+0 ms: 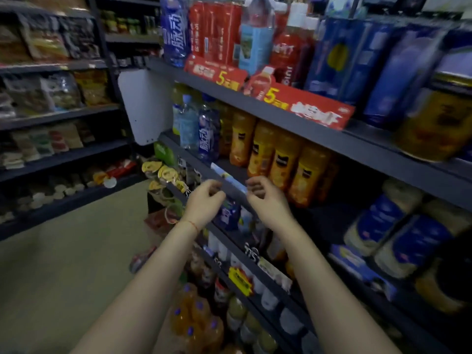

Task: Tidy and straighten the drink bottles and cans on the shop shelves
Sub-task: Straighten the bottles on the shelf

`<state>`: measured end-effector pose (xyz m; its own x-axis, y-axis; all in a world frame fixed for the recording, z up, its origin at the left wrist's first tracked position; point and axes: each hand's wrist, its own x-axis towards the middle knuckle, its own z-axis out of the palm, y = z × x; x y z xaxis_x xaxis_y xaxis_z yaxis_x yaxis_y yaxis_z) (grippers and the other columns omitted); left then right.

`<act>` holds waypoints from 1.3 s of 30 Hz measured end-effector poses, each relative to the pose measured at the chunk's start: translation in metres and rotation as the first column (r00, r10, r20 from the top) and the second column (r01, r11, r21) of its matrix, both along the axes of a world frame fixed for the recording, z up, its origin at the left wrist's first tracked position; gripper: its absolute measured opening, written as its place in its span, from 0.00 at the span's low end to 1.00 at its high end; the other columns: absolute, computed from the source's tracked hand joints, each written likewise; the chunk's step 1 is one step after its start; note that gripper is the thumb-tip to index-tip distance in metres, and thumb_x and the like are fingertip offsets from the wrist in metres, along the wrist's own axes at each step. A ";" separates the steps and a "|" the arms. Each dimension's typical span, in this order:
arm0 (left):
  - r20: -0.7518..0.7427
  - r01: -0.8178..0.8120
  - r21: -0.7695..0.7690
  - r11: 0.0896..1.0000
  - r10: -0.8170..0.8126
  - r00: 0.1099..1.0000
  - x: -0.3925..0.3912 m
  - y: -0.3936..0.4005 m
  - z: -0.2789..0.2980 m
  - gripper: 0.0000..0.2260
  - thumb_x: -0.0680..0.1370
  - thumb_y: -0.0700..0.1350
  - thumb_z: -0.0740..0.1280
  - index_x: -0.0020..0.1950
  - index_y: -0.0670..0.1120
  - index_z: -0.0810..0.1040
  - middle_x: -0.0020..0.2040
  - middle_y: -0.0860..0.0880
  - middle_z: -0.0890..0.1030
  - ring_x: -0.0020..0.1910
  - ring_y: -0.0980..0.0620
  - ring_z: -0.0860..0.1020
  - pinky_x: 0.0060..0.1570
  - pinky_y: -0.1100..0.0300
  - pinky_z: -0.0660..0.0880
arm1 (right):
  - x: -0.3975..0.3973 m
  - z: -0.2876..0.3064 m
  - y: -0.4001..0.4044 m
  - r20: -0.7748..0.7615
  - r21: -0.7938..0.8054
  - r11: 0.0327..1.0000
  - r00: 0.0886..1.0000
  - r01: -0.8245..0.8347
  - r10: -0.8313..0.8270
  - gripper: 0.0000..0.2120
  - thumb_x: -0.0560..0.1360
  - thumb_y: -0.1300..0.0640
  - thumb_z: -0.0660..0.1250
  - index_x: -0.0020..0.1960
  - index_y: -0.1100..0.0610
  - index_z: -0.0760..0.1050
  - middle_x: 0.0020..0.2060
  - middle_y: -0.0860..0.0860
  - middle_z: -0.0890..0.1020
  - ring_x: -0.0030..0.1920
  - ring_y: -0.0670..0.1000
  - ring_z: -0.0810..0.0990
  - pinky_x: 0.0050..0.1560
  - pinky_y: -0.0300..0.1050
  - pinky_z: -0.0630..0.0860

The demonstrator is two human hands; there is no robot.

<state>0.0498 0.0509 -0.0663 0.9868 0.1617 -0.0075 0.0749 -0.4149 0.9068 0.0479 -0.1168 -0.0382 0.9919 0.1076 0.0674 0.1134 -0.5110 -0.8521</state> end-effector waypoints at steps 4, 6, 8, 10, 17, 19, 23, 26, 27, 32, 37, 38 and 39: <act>0.031 0.040 -0.054 0.998 -0.038 0.999 0.084 0.064 0.011 0.18 0.78 0.45 0.65 0.67 0.52 0.71 0.61 0.48 0.77 0.59 0.48 0.77 0.58 0.49 0.77 | 0.081 0.007 0.077 -0.041 0.007 0.999 0.998 0.047 -0.047 0.21 0.79 0.57 0.67 0.70 0.50 0.68 0.58 0.44 0.74 0.59 0.46 0.75 0.55 0.40 0.71; 0.059 0.099 -0.080 0.992 -0.095 0.994 0.115 0.081 0.015 0.19 0.78 0.41 0.65 0.68 0.50 0.70 0.60 0.49 0.77 0.60 0.48 0.76 0.58 0.53 0.74 | 0.115 0.009 0.104 -0.074 0.017 0.996 0.994 0.085 -0.084 0.28 0.79 0.57 0.68 0.75 0.52 0.62 0.66 0.48 0.72 0.62 0.45 0.72 0.58 0.40 0.69; 0.081 0.146 -0.093 0.985 -0.138 0.987 0.139 0.093 0.015 0.22 0.78 0.38 0.64 0.72 0.47 0.68 0.65 0.47 0.76 0.63 0.47 0.75 0.63 0.51 0.72 | 0.141 0.010 0.122 -0.100 0.019 0.991 0.986 0.136 -0.134 0.33 0.78 0.56 0.69 0.78 0.55 0.56 0.70 0.51 0.70 0.63 0.46 0.71 0.61 0.42 0.70; 0.104 0.162 -0.128 0.979 -0.149 0.983 0.157 0.100 0.012 0.24 0.78 0.38 0.63 0.75 0.47 0.67 0.69 0.46 0.74 0.66 0.47 0.73 0.67 0.48 0.71 | 0.161 0.006 0.134 -0.101 0.022 0.981 0.977 0.193 -0.189 0.34 0.77 0.55 0.71 0.77 0.57 0.58 0.66 0.51 0.72 0.64 0.49 0.73 0.61 0.44 0.71; 0.106 0.227 -0.372 0.900 -0.201 0.974 0.190 0.110 0.006 0.19 0.79 0.44 0.64 0.71 0.50 0.71 0.61 0.52 0.79 0.60 0.54 0.77 0.55 0.63 0.73 | 0.194 -0.011 0.155 -0.038 -0.001 0.949 0.948 0.316 -0.316 0.26 0.69 0.58 0.77 0.63 0.55 0.70 0.57 0.54 0.81 0.57 0.54 0.81 0.59 0.56 0.78; 0.111 0.228 -0.386 0.894 -0.200 0.973 0.194 0.113 0.005 0.17 0.78 0.44 0.66 0.67 0.50 0.74 0.57 0.53 0.81 0.57 0.54 0.78 0.49 0.67 0.74 | 0.194 -0.009 0.159 0.005 -0.022 0.946 0.946 0.325 -0.325 0.31 0.66 0.58 0.78 0.65 0.55 0.69 0.58 0.52 0.81 0.58 0.52 0.80 0.57 0.52 0.78; 0.161 0.227 -0.434 0.872 -0.173 0.972 0.185 0.114 0.000 0.15 0.76 0.43 0.69 0.61 0.53 0.74 0.57 0.53 0.80 0.57 0.57 0.78 0.54 0.59 0.73 | 0.181 -0.016 0.161 0.103 0.028 0.949 0.943 0.315 -0.316 0.31 0.64 0.58 0.79 0.64 0.53 0.72 0.57 0.47 0.81 0.57 0.47 0.80 0.55 0.44 0.77; 0.275 0.287 -0.411 0.865 -0.183 0.944 0.168 0.113 0.000 0.21 0.71 0.42 0.70 0.62 0.53 0.71 0.60 0.50 0.77 0.58 0.58 0.77 0.54 0.63 0.73 | 0.158 -0.016 0.158 0.163 0.086 0.951 0.938 0.297 -0.307 0.24 0.66 0.64 0.77 0.59 0.52 0.74 0.52 0.43 0.81 0.54 0.44 0.80 0.53 0.36 0.75; 0.324 0.345 -0.387 0.855 -0.225 0.919 0.159 0.111 0.002 0.25 0.70 0.42 0.70 0.65 0.53 0.70 0.63 0.49 0.76 0.61 0.59 0.76 0.55 0.66 0.73 | 0.150 -0.012 0.154 0.172 0.094 0.953 0.938 0.288 -0.301 0.25 0.67 0.64 0.77 0.60 0.51 0.74 0.50 0.39 0.80 0.53 0.41 0.80 0.52 0.32 0.73; 0.389 0.534 -0.357 0.767 -0.397 0.831 0.104 0.087 0.027 0.34 0.64 0.46 0.78 0.68 0.48 0.71 0.61 0.51 0.78 0.60 0.61 0.78 0.57 0.67 0.74 | 0.081 0.014 0.121 0.252 0.129 0.971 0.941 0.201 -0.228 0.31 0.69 0.60 0.76 0.60 0.31 0.68 0.58 0.35 0.77 0.59 0.33 0.74 0.58 0.29 0.70; 0.329 0.498 -0.598 0.628 -0.375 0.867 0.021 0.025 0.051 0.28 0.63 0.45 0.78 0.61 0.44 0.76 0.50 0.52 0.86 0.50 0.53 0.83 0.51 0.58 0.79 | -0.018 0.025 0.057 0.237 0.112 0.984 0.958 0.141 -0.165 0.34 0.62 0.53 0.79 0.65 0.43 0.72 0.60 0.48 0.78 0.61 0.48 0.78 0.61 0.49 0.76; 0.305 0.484 -0.653 0.583 -0.382 0.872 -0.001 0.006 0.054 0.24 0.65 0.43 0.78 0.59 0.44 0.77 0.48 0.51 0.86 0.48 0.53 0.84 0.48 0.58 0.80 | -0.042 0.022 0.041 0.204 0.119 0.978 0.959 0.173 -0.194 0.34 0.62 0.49 0.80 0.65 0.42 0.72 0.59 0.49 0.78 0.61 0.50 0.78 0.60 0.51 0.77; 0.273 0.464 -0.705 0.537 -0.398 0.876 -0.025 -0.014 0.054 0.21 0.68 0.43 0.77 0.59 0.44 0.77 0.47 0.50 0.85 0.46 0.52 0.84 0.46 0.58 0.80 | -0.068 0.018 0.024 0.171 0.126 0.971 0.960 0.204 -0.224 0.32 0.62 0.46 0.80 0.64 0.42 0.72 0.58 0.49 0.79 0.59 0.50 0.79 0.59 0.49 0.77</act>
